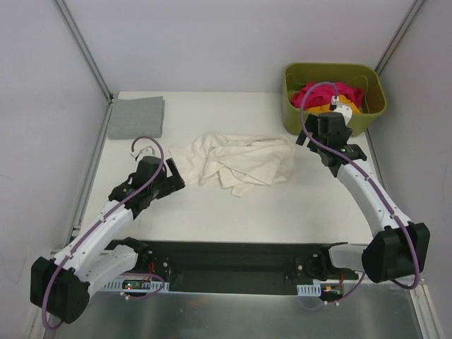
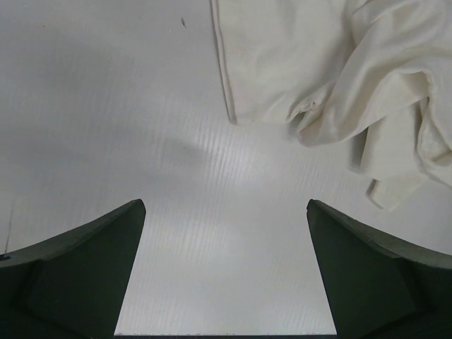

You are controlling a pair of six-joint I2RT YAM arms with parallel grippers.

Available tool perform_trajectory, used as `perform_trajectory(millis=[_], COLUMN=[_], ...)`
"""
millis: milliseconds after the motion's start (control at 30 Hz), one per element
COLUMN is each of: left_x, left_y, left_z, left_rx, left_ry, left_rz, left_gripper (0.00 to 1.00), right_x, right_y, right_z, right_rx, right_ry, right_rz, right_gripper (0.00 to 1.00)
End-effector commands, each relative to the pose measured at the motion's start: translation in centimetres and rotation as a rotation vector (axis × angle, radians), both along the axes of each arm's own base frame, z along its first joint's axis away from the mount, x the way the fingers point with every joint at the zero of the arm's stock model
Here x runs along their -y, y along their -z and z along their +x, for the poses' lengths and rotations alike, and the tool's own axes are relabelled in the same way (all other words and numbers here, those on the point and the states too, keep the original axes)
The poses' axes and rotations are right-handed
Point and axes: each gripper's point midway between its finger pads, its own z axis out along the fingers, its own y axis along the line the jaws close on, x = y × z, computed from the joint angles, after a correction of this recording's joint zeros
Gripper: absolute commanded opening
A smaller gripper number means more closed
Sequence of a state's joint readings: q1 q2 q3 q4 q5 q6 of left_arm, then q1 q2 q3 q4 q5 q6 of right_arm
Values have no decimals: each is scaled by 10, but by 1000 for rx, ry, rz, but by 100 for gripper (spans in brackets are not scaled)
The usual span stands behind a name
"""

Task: Fold and stack the t-shirts
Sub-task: Move the tshirt to the center of the board, then flatten out the tshirt

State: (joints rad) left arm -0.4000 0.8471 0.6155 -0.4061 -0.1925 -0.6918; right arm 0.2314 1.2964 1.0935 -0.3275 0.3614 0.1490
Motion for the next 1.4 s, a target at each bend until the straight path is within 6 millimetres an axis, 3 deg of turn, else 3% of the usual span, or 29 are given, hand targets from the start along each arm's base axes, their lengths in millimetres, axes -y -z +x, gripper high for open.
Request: perform_trajectory(millis=[0,133,200,267,767,833,933,967,1000,1067,1167,1200,1233,1300,1367], left_x=[19,25,27,29,48,46,55,55,54,52,50,48,46,43,43], left_y=[-5,26,32,43,95,100,103,104,106,104,96,89,88,85,86], left_z=[13,18,22,27,71,80,87,88,90,91,90,91,90,85,80], left_rx=[-60,-226,-275,-318,-450,-453,-464,-466,-463,-454,-420,-395,-386,-371,-372], left_ry=[20,13,11,15,34,34,67,74,74,80,92,96,91,84,85], left_rz=[-58,-100,-143,-156,-141,-118,-138,-138,-125,-114,-102,-97,-89,-88,-95], left_gripper=[99,99,99,98,63,56,27,5,0,0,0,0,0,0,0], right_x=[-9,-50,-74,-85,-129,-133,-136,-136,-137,-134,-132,-132,-137,-138,-137], right_y=[-5,17,28,35,58,64,72,78,79,91,92,103,98,116,121], right_z=[-25,-40,-50,-56,-81,-84,-84,-83,-79,-74,-62,-60,-52,-48,-38], right_rx=[-10,-47,-90,-123,-228,-253,-278,-294,-292,-322,-347,-393,-390,-441,-445], right_ry=[-42,-175,-267,-301,-425,-439,-439,-432,-433,-421,-404,-403,-409,-397,-374], right_rz=[55,255,332,344,320,312,293,284,276,237,186,170,169,151,130], right_gripper=[97,97,97,97,97,97,97,97,97,97,97,97,98,98,99])
